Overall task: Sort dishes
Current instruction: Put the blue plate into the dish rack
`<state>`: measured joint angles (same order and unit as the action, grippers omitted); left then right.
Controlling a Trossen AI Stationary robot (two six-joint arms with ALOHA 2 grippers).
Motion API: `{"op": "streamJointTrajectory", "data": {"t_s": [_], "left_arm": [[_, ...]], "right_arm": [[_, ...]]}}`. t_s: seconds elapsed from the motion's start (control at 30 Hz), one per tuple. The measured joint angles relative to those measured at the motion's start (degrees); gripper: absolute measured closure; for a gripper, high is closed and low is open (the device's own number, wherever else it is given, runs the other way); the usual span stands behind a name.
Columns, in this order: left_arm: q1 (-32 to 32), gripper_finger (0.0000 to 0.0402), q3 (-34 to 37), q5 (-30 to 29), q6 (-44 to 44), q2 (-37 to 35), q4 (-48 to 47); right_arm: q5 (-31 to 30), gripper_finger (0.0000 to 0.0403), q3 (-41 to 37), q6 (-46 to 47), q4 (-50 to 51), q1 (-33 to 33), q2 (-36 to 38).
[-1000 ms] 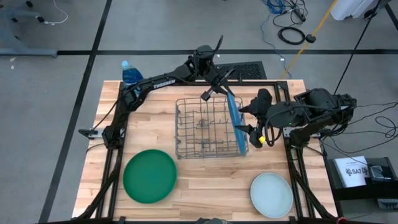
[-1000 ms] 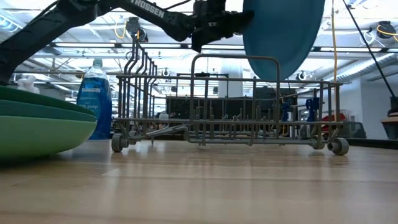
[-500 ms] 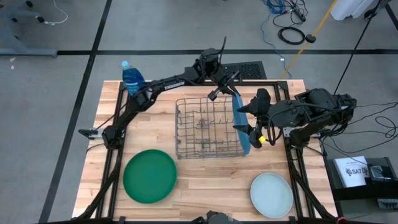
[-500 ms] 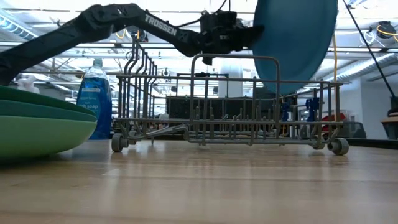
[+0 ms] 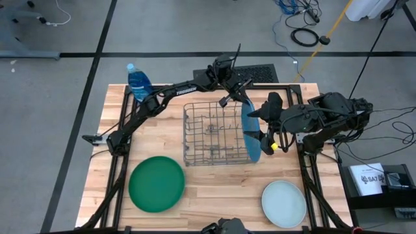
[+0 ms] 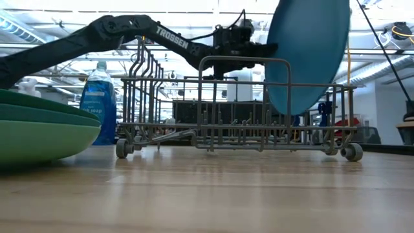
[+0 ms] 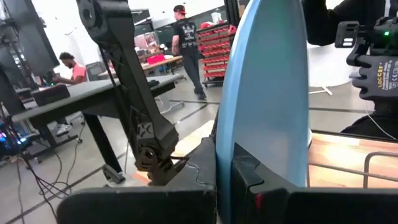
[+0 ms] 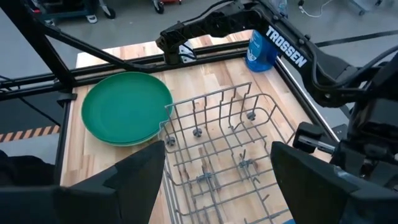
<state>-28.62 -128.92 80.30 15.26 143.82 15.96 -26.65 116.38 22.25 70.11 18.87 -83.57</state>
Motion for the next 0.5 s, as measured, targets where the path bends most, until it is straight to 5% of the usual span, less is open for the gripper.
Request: {"op": "streamJointTrajectory", "data": {"t_s": [0.5], "left_arm": [[1.2,0.0400,0.0,3.8,-2.7,0.1,10.7]], "right_arm": [[0.0,0.0117,0.0,-0.7,0.0,0.0,0.0]]}}
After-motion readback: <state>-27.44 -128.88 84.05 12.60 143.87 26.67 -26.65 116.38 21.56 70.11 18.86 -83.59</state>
